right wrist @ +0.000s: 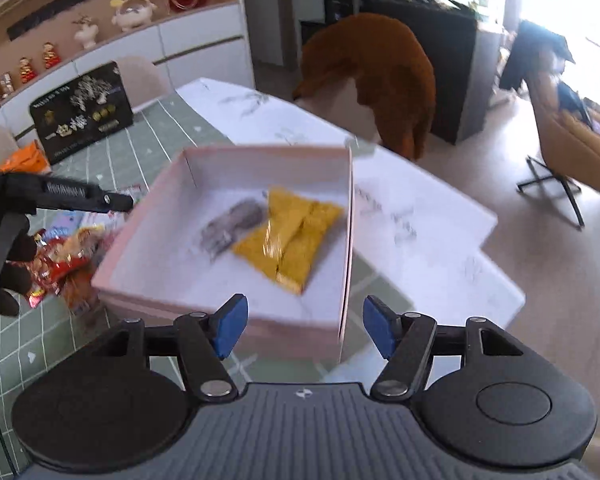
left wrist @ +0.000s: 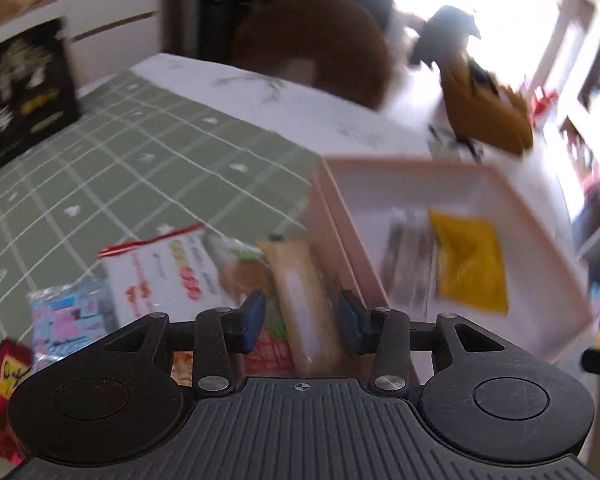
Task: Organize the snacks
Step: 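Drop the jerky strip and yellow bag into the pink box with both tools, then grasp the round wrapped cake with the left tool while the right tool grasps the red-white candy bag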
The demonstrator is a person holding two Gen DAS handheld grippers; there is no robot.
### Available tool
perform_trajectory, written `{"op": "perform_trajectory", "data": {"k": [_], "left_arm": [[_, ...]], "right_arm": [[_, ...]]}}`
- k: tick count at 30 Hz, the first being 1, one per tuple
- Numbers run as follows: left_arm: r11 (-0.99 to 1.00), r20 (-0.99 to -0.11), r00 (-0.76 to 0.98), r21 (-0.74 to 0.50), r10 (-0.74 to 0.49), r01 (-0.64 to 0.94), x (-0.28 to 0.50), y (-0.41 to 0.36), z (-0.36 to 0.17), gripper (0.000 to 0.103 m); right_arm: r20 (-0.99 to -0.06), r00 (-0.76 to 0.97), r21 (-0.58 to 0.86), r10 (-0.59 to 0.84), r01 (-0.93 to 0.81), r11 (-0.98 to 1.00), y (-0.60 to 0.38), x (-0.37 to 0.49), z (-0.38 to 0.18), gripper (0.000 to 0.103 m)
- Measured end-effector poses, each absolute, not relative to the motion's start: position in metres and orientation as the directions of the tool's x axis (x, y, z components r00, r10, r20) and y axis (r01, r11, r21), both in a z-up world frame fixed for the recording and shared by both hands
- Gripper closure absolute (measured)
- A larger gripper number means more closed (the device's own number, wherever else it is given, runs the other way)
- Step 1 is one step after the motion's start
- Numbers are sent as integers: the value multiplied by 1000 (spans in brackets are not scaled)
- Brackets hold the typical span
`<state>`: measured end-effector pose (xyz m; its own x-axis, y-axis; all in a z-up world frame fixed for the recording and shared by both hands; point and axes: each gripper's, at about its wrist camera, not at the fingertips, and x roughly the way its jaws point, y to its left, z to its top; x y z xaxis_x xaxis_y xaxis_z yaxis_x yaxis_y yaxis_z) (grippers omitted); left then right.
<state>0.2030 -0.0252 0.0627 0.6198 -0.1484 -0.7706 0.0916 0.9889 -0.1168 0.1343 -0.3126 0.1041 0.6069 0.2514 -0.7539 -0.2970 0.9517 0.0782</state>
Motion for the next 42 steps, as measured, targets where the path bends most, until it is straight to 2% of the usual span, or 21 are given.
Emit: {"op": "perform_trajectory", "data": {"k": [1,3,5,6,8,14,21,28,32,37,40,42], "left_arm": [[991,-776,617,-88,-129,98,205,-28,58,60],[992,-772,624,-103,-122,67,203,-21,54,57],[981,-776,606,-189,-178,45,208,-6,49,56],[976,-775,599,-212,-200,51,207,-4,47,59],[964,-768,590,-256,-250,75,196,2,48,74],[965,-783,566,-242,-257,103,143,9,52,86],[939,-754,594,-343,-278,4,61,33,51,87],[917,-709,685,-366,-167,-156,11,70,72,84],[901,-659,750,-352,-46,-254,-1,104,85,83],[875,-682,731,-359,-9,-324,5,135,85,83],[881,-690,724,-349,-9,-321,11,135,82,83],[891,-690,724,-335,-11,-306,16,129,83,83]], "right_arm": [[-762,598,90,249,-284,955,-314,130,101,39],[-780,574,107,249,-270,957,-313,121,94,39],[-797,555,101,239,-268,958,-311,112,89,39],[-802,549,96,234,-269,958,-309,107,86,39],[-812,533,94,237,-282,955,-303,98,82,39],[-825,498,105,267,-329,938,-277,87,78,39],[-815,458,142,356,-437,888,-217,85,83,39],[-817,399,206,417,-472,857,-152,92,79,38],[-813,389,203,434,-508,837,-113,88,83,35],[-814,294,327,501,-481,814,-67,91,68,34],[-831,285,311,478,-474,824,-46,95,49,33],[-815,333,281,474,-488,827,-46,90,50,46]]}}
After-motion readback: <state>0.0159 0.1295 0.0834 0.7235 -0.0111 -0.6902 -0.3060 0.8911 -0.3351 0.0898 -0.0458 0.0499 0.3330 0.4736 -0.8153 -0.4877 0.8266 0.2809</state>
